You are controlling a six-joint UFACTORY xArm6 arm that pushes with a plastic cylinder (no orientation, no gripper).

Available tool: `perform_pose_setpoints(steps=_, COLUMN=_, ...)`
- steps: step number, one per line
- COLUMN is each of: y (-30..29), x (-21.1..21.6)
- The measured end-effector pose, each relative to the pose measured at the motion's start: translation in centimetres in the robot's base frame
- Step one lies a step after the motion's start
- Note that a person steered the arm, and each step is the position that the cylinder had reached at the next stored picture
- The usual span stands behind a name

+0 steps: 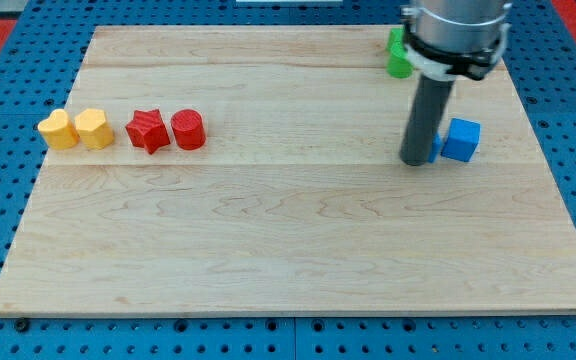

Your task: Push the red star to the bottom center of the board

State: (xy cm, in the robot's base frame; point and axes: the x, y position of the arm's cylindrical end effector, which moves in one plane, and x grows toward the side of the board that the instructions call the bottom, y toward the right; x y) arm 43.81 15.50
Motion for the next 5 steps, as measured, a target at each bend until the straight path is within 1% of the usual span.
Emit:
perform_pose_setpoints(steps=1, y=1.46, x=0.0)
perform_pose_setpoints(steps=5, y=1.24, x=0.25)
